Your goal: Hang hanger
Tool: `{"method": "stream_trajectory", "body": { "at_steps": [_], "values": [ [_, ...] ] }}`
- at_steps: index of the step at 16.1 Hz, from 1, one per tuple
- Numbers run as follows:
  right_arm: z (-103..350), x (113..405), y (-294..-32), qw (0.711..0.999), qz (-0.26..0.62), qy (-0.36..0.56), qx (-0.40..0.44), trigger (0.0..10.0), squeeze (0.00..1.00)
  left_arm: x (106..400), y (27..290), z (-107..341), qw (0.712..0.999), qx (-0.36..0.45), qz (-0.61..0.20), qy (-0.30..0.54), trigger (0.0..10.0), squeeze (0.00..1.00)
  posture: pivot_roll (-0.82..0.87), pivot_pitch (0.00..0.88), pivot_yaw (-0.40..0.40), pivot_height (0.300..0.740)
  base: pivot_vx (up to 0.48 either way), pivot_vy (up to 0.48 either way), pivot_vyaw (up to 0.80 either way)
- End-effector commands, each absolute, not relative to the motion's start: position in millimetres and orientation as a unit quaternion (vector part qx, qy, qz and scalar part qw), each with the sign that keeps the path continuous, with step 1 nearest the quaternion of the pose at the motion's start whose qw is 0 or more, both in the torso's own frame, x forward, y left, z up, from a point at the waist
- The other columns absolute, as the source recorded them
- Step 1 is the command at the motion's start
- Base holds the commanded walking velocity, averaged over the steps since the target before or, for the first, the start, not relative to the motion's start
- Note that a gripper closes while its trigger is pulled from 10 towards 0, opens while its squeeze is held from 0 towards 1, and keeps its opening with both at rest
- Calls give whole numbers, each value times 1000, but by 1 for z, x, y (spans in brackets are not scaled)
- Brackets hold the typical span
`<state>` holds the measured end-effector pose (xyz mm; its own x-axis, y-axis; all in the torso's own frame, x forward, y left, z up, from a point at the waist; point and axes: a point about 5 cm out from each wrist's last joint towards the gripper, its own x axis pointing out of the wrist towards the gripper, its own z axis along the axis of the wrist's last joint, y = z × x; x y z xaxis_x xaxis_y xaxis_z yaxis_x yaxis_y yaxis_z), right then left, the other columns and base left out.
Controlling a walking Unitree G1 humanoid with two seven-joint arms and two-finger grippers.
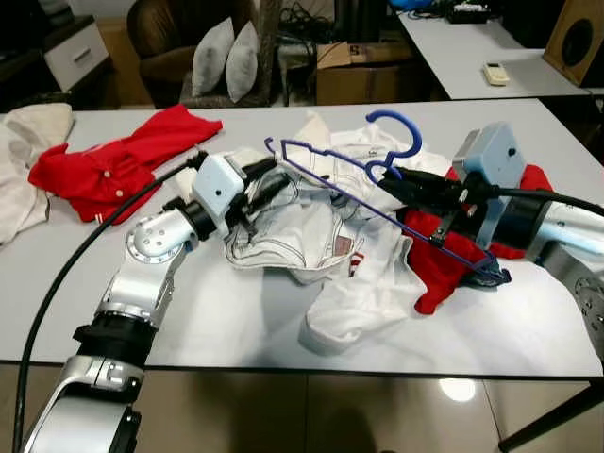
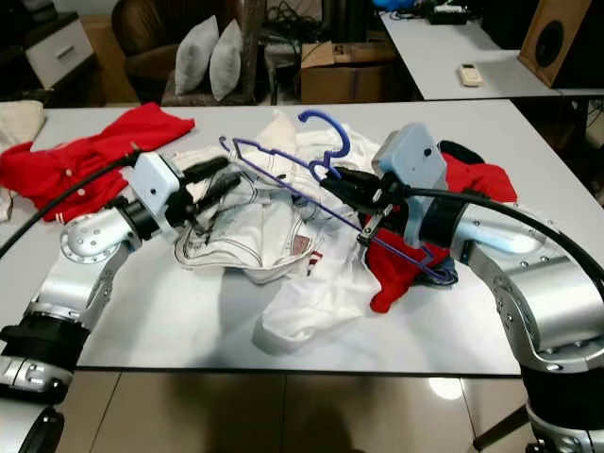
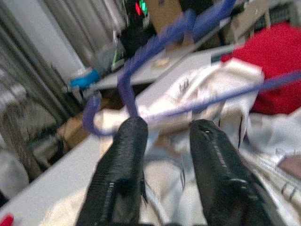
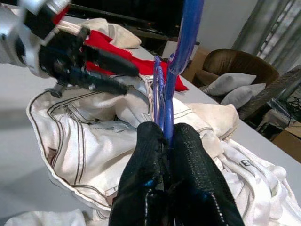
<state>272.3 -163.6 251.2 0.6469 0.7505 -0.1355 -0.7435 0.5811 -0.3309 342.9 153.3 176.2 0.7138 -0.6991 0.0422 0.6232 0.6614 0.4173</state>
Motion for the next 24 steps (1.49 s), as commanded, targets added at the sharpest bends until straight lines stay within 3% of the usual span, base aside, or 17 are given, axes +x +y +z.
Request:
{"method": "stream_trajectory", "body": {
  "at_steps": [1,2,8,11,12,13,24],
  "values": [
    [253,267,-162,884,431,-13,-182,10000,0,351,160,175,914,205,-343,-72,10000,161,-253,0,127,740,0,0,0],
    [253,265,-161,881,436,-13,-182,10000,0,358,164,170,923,210,-319,-52,10000,0,-254,0,127,740,0,0,0],
    [254,260,-161,875,447,-10,-185,10000,0,366,171,177,944,184,-265,-67,10000,0,-262,0,134,740,0,0,0],
    [254,259,-162,873,451,-9,-187,10000,0,365,170,167,935,196,-293,-41,10000,0,-259,0,130,740,0,0,0],
    [254,259,-161,872,452,-9,-188,10000,0,364,169,166,934,188,-300,-41,7686,0,-258,0,125,740,0,0,0],
    [254,260,-162,872,452,-9,-188,10000,0,363,168,166,934,180,-306,-41,0,0,-258,0,125,740,0,0,0],
    [256,261,-165,871,450,-5,-197,10000,0,363,169,164,924,201,-323,-36,0,0,-273,0,130,740,0,0,0]
  ]
}}
